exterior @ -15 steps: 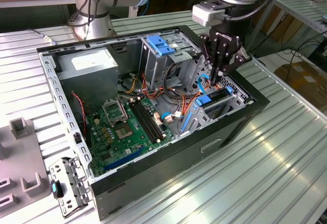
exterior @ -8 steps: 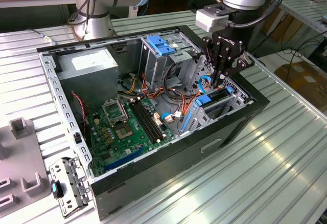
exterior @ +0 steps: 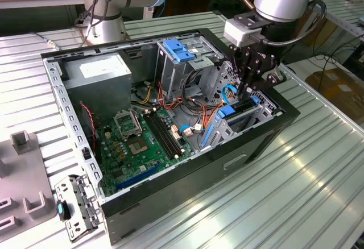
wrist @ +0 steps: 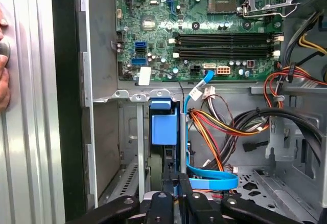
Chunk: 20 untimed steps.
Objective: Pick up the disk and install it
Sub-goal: 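Insert the second disk wire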
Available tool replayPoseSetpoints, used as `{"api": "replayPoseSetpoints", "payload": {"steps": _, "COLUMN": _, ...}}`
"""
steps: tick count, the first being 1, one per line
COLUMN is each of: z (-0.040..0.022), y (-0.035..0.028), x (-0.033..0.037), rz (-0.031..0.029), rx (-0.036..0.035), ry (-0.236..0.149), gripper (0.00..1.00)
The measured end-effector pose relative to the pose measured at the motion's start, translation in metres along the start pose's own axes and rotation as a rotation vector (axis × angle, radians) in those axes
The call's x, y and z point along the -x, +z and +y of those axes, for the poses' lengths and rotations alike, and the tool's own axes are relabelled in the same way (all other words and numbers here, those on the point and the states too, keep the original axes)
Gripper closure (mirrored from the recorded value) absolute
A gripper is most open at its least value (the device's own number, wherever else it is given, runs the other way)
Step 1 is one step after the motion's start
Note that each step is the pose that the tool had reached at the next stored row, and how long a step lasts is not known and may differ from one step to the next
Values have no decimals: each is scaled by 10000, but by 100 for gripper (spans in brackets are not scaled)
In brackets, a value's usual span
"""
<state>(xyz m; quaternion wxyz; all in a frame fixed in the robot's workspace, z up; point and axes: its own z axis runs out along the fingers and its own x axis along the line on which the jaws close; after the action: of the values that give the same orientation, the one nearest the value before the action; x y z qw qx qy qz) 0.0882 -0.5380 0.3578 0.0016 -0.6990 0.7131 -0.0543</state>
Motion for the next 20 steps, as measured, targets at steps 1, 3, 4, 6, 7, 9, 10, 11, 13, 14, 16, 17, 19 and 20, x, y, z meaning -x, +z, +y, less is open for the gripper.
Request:
{"api": "replayPoseSetpoints", "payload": {"steps": 1, "z": 5, "y": 1, "x": -11, "rz": -102, "rx": -12, "ry": 6, "gripper": 84}}
{"api": "replayPoseSetpoints", "payload": {"steps": 3, "z": 14, "y": 8, "x": -43, "rz": -279, "rx": -37, "ry": 16, "gripper": 84}}
{"api": "replayPoseSetpoints", "payload": {"steps": 4, "z": 16, "y": 12, "x": -62, "rz": -323, "rx": -50, "ry": 20, "gripper": 84}}
{"api": "replayPoseSetpoints", "payload": {"steps": 6, "z": 23, "y": 29, "x": -106, "rz": -525, "rx": -80, "ry": 39, "gripper": 84}}
{"api": "replayPoseSetpoints", "payload": {"steps": 7, "z": 24, "y": 32, "x": -112, "rz": -592, "rx": -86, "ry": 45, "gripper": 84}}
{"api": "replayPoseSetpoints", "payload": {"steps": 9, "z": 27, "y": 40, "x": -128, "rz": -702, "rx": -99, "ry": 55, "gripper": 84}}
{"api": "replayPoseSetpoints", "payload": {"steps": 10, "z": 28, "y": 47, "x": -140, "rz": -764, "rx": -105, "ry": 60, "gripper": 84}}
{"api": "replayPoseSetpoints", "payload": {"steps": 11, "z": 29, "y": 51, "x": -150, "rz": -812, "rx": -110, "ry": 64, "gripper": 84}}
{"api": "replayPoseSetpoints", "payload": {"steps": 13, "z": 31, "y": 61, "x": -169, "rz": -911, "rx": -117, "ry": 75, "gripper": 84}}
{"api": "replayPoseSetpoints", "payload": {"steps": 14, "z": 31, "y": 65, "x": -176, "rz": -960, "rx": -120, "ry": 79, "gripper": 84}}
{"api": "replayPoseSetpoints", "payload": {"steps": 16, "z": 32, "y": 73, "x": -192, "rz": -1077, "rx": -129, "ry": 89, "gripper": 84}}
{"api": "replayPoseSetpoints", "payload": {"steps": 17, "z": 32, "y": 79, "x": -201, "rz": -1136, "rx": -135, "ry": 94, "gripper": 84}}
{"api": "replayPoseSetpoints", "payload": {"steps": 19, "z": 32, "y": 87, "x": -217, "rz": -1218, "rx": -143, "ry": 100, "gripper": 84}}
{"api": "replayPoseSetpoints", "payload": {"steps": 20, "z": 32, "y": 90, "x": -224, "rz": -1242, "rx": -146, "ry": 102, "gripper": 84}}
